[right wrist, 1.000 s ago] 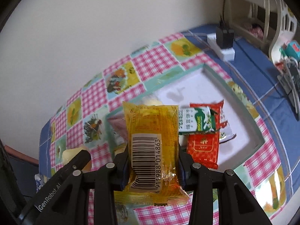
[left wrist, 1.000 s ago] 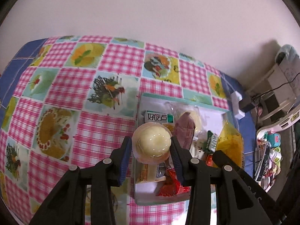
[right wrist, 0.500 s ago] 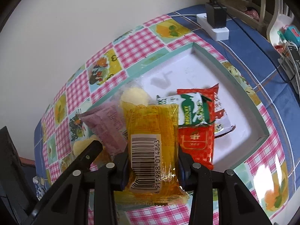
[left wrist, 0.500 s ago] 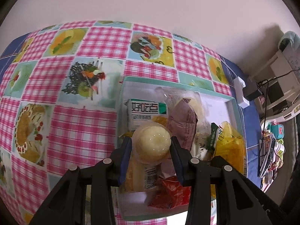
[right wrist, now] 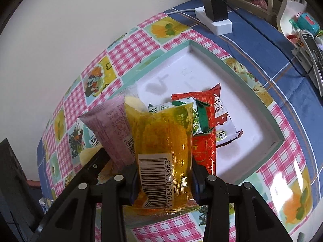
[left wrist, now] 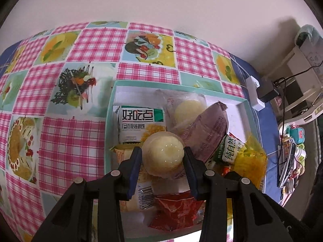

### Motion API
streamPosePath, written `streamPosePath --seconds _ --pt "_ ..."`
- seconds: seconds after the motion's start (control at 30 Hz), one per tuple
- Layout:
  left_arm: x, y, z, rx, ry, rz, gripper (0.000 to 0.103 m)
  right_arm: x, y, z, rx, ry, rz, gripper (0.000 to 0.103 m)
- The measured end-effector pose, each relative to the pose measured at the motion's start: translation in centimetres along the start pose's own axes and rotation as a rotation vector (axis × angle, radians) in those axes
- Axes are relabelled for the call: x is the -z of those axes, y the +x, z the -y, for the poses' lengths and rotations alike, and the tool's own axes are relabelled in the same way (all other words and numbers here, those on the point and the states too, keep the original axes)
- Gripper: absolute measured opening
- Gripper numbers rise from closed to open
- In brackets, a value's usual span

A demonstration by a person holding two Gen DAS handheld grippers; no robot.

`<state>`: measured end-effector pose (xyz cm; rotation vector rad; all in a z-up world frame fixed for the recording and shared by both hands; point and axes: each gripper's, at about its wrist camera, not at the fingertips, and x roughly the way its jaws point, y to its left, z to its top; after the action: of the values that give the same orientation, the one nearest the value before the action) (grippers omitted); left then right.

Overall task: Organize snacks
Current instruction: 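Lower the pudding cup and yellow cake packet into the tray and open both tools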

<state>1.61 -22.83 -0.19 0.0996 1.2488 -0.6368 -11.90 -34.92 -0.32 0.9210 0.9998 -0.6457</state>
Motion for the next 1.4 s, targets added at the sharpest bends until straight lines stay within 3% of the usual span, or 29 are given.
streamPosePath --seconds 0.13,0.63,0.77,0.83,0.9,0.97,1.13,1.2,1.33,1.4 --pt "0.0 -0.5 0.0 -0.016 -0.004 0.008 0.043 0.1 0.0 -0.3 -0.005 -0.003 -0.007 0.043" --pt "-0.7 -3.3 -0.6 0.046 -0.06 0.033 0.053 -0.1 -0.6 -1.3 -0.005 -0.047 0.009 0.044" --pt "-0.7 -3.9 -1.0 0.031 -0.07 0.037 0.053 -0.2 -1.0 -1.5 0.003 -0.062 0.02 0.054" --pt "-0.7 -4.2 -1.4 -0.001 -0.081 0.038 0.055 -0.2 -1.2 -1.6 0.01 -0.073 0.026 0.058" --pt "-0.7 -4.5 -1.9 -0.035 -0.092 0.044 0.07 -0.2 -1.3 -1.8 0.01 -0.081 0.028 0.06" --pt "-0.8 -4.7 -2.5 -0.08 -0.102 0.049 0.071 -0.2 -1.3 -1.9 0.013 -0.088 0.027 0.065" --pt "-0.7 -4.9 -4.3 -0.29 -0.095 0.055 0.079 -0.2 -1.0 -2.3 0.015 -0.109 0.024 0.073" --pt "-0.7 -4.7 -5.1 -0.34 -0.097 0.051 0.079 -0.2 -0.9 -2.6 0.016 -0.122 0.026 0.076" --pt "-0.5 -4.3 -6.8 -0.385 -0.124 0.023 0.082 -0.1 -0.9 -3.0 0.018 -0.141 0.031 0.084" --pt "-0.5 -4.1 -7.4 -0.396 -0.141 0.013 0.093 -0.1 -0.8 -3.1 0.02 -0.144 0.032 0.088"
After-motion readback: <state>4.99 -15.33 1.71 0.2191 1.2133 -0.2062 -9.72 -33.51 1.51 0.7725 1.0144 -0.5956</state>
